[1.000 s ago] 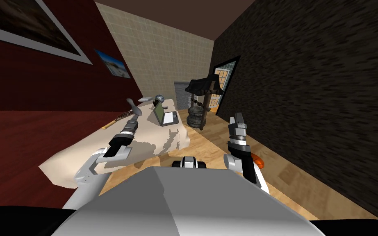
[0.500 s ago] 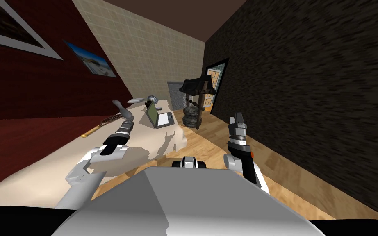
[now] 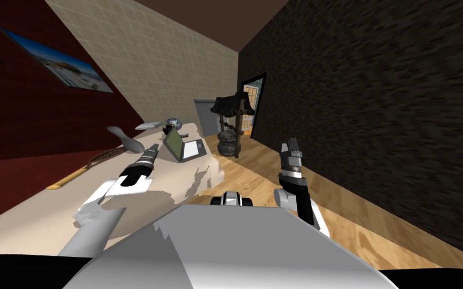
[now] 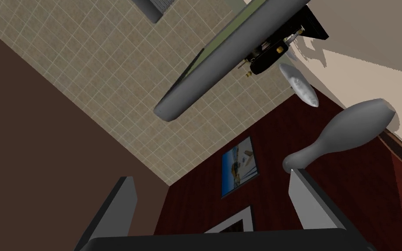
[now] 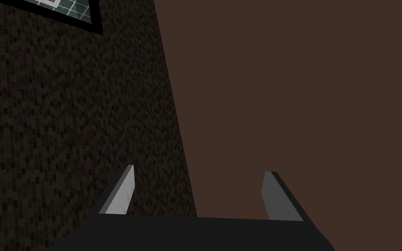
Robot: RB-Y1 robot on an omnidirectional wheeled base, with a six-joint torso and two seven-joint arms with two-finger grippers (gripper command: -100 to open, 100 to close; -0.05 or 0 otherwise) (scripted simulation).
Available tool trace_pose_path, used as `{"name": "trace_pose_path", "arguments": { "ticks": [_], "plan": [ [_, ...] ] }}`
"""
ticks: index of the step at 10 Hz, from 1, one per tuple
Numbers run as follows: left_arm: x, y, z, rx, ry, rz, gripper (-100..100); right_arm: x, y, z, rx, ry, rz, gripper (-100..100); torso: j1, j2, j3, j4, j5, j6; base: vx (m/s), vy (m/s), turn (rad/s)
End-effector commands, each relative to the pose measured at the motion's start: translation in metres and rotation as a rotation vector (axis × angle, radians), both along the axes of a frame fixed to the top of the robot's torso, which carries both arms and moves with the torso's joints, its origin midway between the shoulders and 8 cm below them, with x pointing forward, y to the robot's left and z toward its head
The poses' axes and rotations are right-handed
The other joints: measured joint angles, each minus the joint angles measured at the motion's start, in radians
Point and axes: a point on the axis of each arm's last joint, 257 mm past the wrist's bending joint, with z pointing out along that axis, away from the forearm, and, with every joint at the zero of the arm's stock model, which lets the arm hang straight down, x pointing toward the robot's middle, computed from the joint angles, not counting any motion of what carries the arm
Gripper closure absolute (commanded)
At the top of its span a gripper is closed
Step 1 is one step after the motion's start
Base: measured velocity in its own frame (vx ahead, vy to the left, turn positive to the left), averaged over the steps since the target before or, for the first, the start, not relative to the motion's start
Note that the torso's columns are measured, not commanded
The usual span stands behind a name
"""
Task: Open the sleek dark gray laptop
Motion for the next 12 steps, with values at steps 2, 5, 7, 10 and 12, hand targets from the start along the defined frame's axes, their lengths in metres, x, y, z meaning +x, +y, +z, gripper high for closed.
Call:
{"name": "trace_pose_path", "arguments": {
  "ticks": [2, 5, 7, 10, 12],
  "plan": [
    [-0.007, 0.019, -0.004, 0.008, 0.045, 0.068, -100, 0.000, 0.000, 0.000, 0.000, 0.000, 0.000, 0, 0.000, 0.001, 0.001, 0.000, 0.000, 0.000, 0.019, -0.009, -0.137],
    [-0.015, 0.037, -0.006, 0.016, 0.080, 0.127, -100, 0.000, 0.000, 0.000, 0.000, 0.000, 0.000, 0, 0.001, 0.000, 0.000, 0.000, 0.000, 0.000, 0.024, 0.001, -0.178],
    [-0.021, 0.051, -0.007, 0.024, 0.105, 0.171, -100, 0.000, 0.000, 0.000, 0.000, 0.000, 0.000, 0, 0.000, 0.000, 0.000, 0.000, 0.000, 0.000, 0.022, 0.003, -0.164],
    [-0.019, 0.047, -0.004, 0.023, 0.099, 0.162, -100, 0.000, 0.000, 0.000, 0.000, 0.000, 0.000, 0, 0.004, -0.002, -0.001, 0.000, 0.001, 0.000, 0.041, 0.045, -0.027],
    [-0.023, 0.050, -0.006, 0.085, 0.145, 0.173, 100, 0.000, 0.000, 0.000, 0.000, 0.000, 0.000, 0, -0.002, 0.002, 0.001, 0.001, -0.001, 0.000, 0.022, -0.014, -0.011]
  ]
}}
